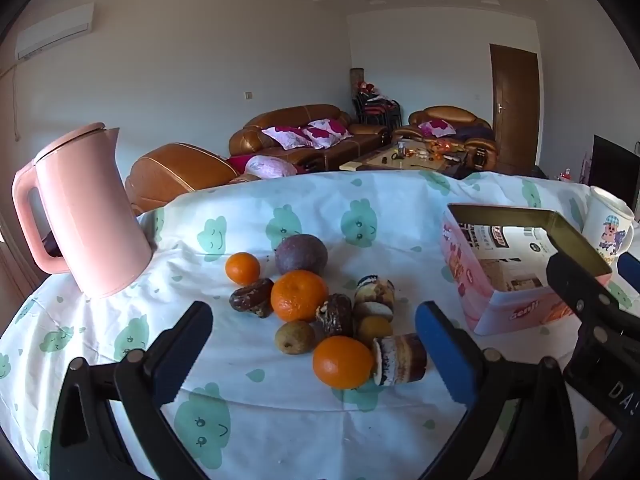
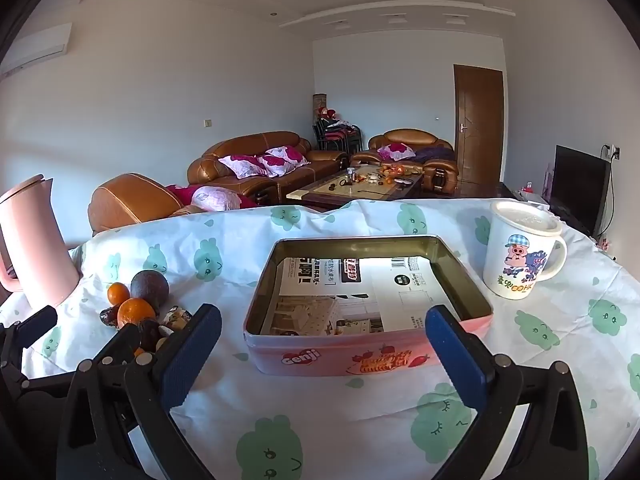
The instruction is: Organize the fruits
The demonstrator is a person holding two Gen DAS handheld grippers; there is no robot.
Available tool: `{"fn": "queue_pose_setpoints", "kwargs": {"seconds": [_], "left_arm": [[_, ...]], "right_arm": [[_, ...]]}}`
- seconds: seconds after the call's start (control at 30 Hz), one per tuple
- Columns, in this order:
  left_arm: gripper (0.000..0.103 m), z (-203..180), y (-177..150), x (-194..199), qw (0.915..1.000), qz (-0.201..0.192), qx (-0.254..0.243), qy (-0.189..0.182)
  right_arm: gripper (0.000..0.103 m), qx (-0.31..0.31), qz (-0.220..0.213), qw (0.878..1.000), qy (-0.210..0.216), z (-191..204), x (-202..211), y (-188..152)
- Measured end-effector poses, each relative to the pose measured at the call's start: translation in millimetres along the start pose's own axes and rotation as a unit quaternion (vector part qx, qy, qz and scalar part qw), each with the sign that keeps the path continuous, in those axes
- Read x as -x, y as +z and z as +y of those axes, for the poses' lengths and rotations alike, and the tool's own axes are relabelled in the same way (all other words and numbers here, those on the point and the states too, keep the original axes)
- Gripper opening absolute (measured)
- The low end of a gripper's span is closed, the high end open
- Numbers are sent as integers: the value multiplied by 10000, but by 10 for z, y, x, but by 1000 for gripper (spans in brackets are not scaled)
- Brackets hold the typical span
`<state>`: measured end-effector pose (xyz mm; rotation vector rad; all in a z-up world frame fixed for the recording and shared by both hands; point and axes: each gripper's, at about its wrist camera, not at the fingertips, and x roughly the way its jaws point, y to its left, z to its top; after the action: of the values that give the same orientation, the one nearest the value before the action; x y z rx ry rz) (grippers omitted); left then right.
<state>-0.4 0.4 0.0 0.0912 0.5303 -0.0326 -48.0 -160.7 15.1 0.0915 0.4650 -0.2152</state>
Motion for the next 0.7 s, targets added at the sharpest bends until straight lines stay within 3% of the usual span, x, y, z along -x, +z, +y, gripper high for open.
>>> {"fn": "queue_pose_setpoints", "kwargs": {"seconds": [0.7], "left_arm": [[103, 67, -28, -25, 9997, 138, 212, -70]], "right_arm": [[102, 44, -57, 10000, -54, -25, -24, 0]]}}
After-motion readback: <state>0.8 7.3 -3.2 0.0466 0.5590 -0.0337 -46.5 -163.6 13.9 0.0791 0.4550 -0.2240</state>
